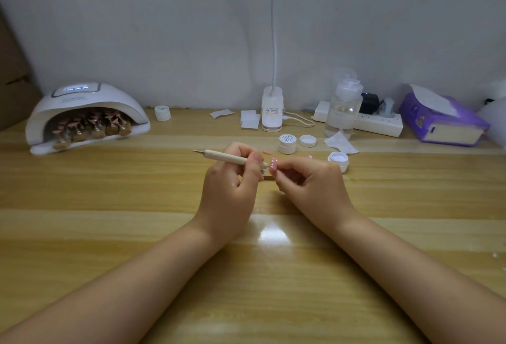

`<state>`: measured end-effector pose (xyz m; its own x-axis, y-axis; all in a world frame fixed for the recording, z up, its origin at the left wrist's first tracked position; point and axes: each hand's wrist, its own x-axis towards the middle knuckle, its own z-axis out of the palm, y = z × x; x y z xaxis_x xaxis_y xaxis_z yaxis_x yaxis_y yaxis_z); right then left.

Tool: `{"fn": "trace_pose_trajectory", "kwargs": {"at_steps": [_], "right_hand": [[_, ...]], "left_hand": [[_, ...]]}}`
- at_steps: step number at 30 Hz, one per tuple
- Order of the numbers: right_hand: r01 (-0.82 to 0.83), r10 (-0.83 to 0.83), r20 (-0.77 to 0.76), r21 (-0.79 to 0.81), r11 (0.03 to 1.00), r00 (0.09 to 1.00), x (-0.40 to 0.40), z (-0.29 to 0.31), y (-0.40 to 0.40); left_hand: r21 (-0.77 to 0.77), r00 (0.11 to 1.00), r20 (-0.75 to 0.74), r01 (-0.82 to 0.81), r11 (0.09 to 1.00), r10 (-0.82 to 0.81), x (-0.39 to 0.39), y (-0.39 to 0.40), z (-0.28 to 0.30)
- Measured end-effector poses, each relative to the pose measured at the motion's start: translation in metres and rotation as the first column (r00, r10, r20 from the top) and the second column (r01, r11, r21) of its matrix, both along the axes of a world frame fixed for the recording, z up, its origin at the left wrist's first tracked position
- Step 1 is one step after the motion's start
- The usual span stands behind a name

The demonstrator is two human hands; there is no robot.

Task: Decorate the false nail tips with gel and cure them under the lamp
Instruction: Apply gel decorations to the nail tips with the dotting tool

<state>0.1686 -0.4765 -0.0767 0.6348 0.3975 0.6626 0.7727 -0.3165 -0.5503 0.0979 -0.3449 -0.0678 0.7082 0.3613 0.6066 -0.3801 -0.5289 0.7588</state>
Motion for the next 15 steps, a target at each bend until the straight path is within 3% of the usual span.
{"fn": "trace_pose_trajectory", "kwargs": {"at_steps": [10,15], "right_hand": [[-0.016,0.016,0.003,0.018,1.0,1.0,-0.002,0.0021,0.0006],[-0.009,0.009,0.002,0.029,1.0,1.0,-0.0018,0.0018,0.0012]], "left_hand": [[0.002,1.0,0.028,0.004,1.0,-0.004,-0.0006,-0.0005,-0.0002],[-0.025,0.99,0.141,0.01,1.0,-0.007,-0.0019,-0.0005,0.0033]]}}
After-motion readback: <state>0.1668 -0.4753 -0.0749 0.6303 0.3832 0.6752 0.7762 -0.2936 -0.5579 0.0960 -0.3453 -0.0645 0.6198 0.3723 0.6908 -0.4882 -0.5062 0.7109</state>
